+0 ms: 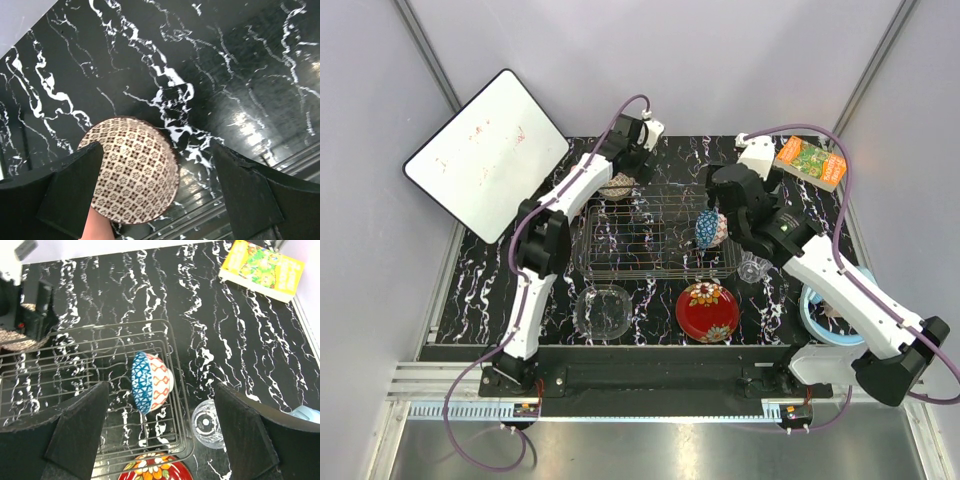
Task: Load the mixed dishes into the dish rack
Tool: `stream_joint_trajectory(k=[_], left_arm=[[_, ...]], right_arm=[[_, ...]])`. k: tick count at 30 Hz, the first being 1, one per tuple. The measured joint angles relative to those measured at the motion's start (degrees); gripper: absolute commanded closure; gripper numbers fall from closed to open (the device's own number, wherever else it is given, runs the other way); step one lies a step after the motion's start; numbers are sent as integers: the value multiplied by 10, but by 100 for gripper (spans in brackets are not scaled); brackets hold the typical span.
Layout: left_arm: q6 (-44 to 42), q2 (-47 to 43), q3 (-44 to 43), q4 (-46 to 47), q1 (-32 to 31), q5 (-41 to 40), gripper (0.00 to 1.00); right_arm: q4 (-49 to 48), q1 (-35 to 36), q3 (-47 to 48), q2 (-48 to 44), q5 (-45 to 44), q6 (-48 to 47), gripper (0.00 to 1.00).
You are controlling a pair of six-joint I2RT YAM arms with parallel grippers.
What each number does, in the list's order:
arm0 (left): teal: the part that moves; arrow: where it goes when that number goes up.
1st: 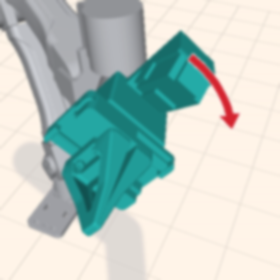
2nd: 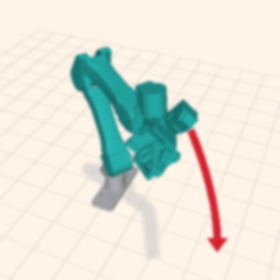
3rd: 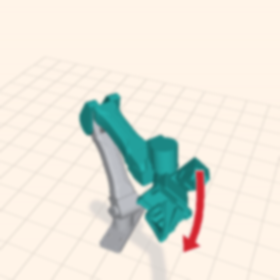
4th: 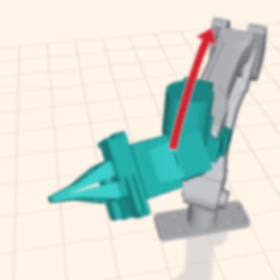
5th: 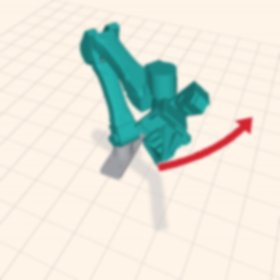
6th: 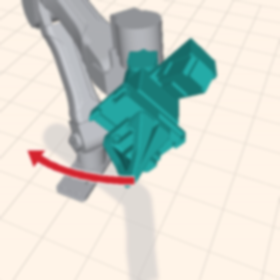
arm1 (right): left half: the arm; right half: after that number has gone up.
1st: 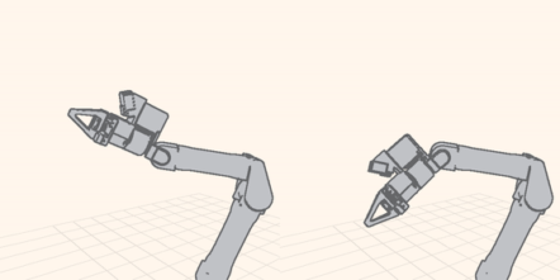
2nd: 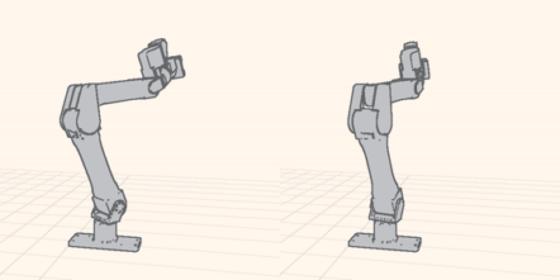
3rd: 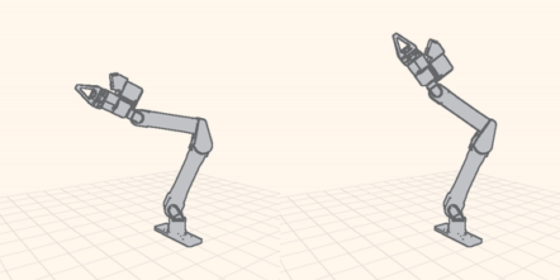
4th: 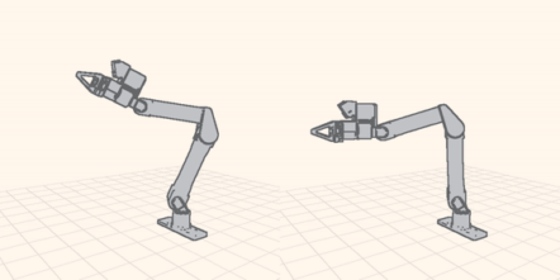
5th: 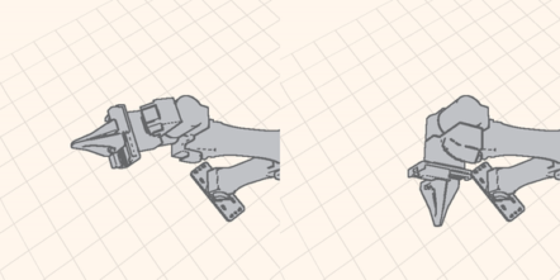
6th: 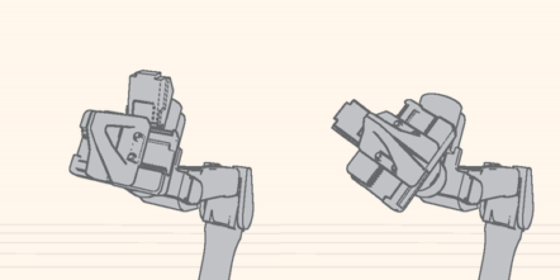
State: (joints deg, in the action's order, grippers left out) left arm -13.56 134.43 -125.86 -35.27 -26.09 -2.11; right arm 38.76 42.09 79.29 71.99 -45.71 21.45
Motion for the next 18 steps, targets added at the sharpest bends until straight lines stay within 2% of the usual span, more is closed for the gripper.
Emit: stream_joint_trajectory(k=[9, 13, 18], left_arm=[[41, 3, 12, 19, -1, -16, 10], [65, 11, 14, 28, 2, -41, 21], [110, 37, 3, 37, 3, -66, 26]], right_arm=[[-14, -57, -24, -7, 39, 7, 7], [-16, -70, -29, -9, 52, 9, 7], [-17, -81, -38, -9, 64, 10, 7]])
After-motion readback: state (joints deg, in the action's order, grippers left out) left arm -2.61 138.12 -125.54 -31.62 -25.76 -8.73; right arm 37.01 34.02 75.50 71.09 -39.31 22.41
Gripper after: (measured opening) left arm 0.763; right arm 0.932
